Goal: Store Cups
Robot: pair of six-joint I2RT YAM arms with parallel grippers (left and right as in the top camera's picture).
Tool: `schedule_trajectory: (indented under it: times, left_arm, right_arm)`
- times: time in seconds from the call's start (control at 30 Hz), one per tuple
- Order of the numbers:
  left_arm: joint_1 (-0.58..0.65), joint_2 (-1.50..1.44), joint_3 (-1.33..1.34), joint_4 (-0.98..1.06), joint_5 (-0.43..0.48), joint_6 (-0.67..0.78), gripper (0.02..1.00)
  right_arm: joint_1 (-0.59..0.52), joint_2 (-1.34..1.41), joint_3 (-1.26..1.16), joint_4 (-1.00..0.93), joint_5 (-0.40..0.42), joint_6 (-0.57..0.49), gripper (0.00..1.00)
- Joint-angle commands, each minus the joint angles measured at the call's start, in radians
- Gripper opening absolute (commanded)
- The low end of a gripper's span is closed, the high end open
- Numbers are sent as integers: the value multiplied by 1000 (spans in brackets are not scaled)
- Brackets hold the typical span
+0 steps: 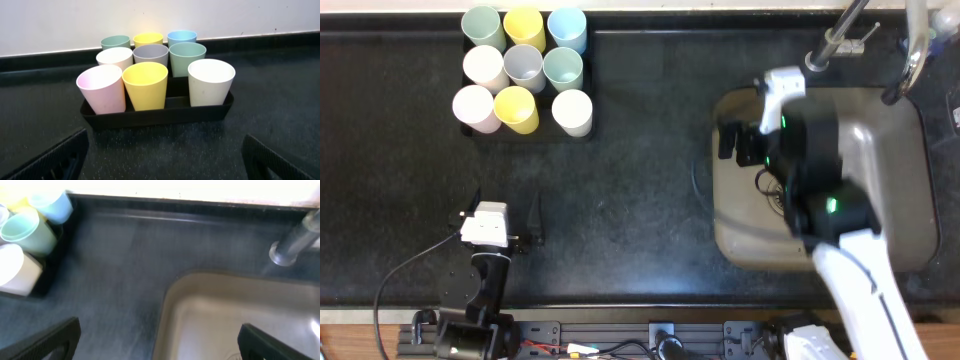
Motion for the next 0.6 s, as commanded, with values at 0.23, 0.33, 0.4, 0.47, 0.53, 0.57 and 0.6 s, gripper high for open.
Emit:
schedule_trajectory:
  times: [0.23,0.33,0.4,0.47,0.53,0.57,0.6]
  left_arm:
    - [6,-9,0,-4,10,23,998]
    - [6,-9,0,-4,10,23,998]
    - [6,-9,0,-4,10,23,1000]
    - [6,-9,0,-4,10,23,998]
    - [6,-9,0,-4,10,23,1000]
    - [6,-9,0,-4,10,23,998]
    - [6,-9,0,-4,10,23,998]
  right_arm:
    - [-9,-411,-393,203,39,-47,998]
    - [-10,-488,-462,260,39,-47,996]
    - [-11,-525,-514,328,39,-47,998]
    - [-18,-557,-570,406,37,-47,998]
    - [-45,-611,-625,462,38,-47,998]
    - [-68,-639,-650,478,38,-47,998]
    - [-90,-668,-670,477,38,-47,998]
